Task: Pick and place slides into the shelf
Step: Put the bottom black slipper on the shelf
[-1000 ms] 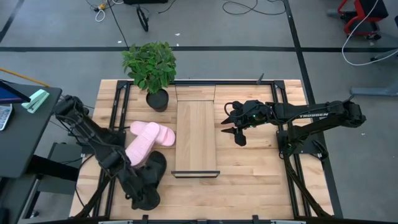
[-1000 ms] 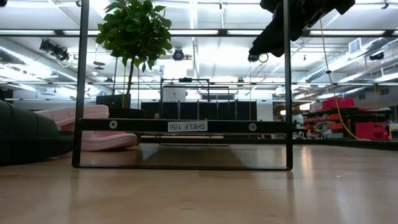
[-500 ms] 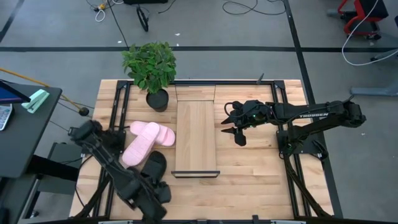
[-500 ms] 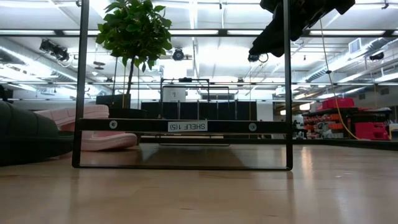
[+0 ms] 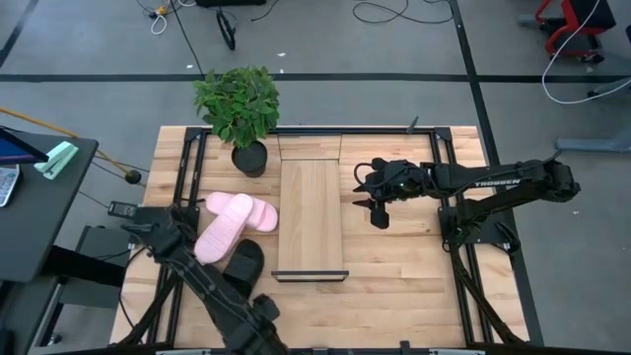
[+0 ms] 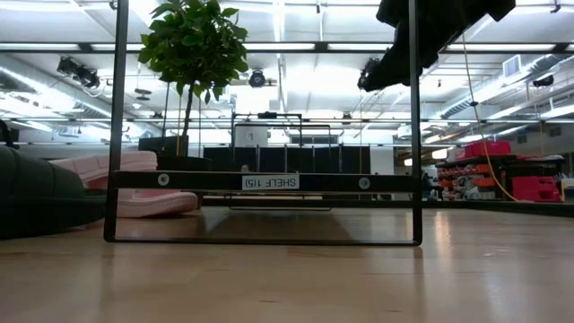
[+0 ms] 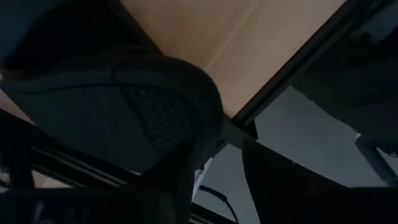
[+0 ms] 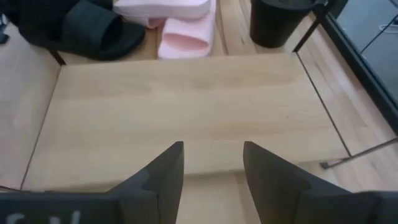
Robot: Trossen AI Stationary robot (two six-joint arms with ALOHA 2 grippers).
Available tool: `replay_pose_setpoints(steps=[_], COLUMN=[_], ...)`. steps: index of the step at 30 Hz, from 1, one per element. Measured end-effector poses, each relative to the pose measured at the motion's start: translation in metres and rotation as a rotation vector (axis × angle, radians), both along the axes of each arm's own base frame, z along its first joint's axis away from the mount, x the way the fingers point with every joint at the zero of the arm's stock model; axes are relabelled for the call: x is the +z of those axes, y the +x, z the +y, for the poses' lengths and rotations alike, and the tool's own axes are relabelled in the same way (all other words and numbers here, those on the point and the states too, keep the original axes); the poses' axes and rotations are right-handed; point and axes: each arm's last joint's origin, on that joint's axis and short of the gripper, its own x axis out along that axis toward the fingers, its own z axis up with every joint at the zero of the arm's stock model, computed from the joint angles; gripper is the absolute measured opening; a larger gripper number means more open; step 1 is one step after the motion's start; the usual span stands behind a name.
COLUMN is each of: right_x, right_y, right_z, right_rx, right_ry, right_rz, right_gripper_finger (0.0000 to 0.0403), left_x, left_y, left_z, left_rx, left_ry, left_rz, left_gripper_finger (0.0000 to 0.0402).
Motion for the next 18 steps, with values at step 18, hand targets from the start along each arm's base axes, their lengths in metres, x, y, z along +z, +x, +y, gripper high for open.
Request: replay_pose_setpoints(steps=[18], right_x=[-0.018], right_y=[-0.005], right_z=[0.000], right_rx=[-0.012], right_ry=[0.016], right_rz=[0.054], right_gripper_finger=[0.0172], left_x=[-0.008], left_y=[0.008], left_z=[0.003], left_rx=[-0.098], left_ry=[-0.077], left_rz=[0.053], left_gripper_finger=[0.0060])
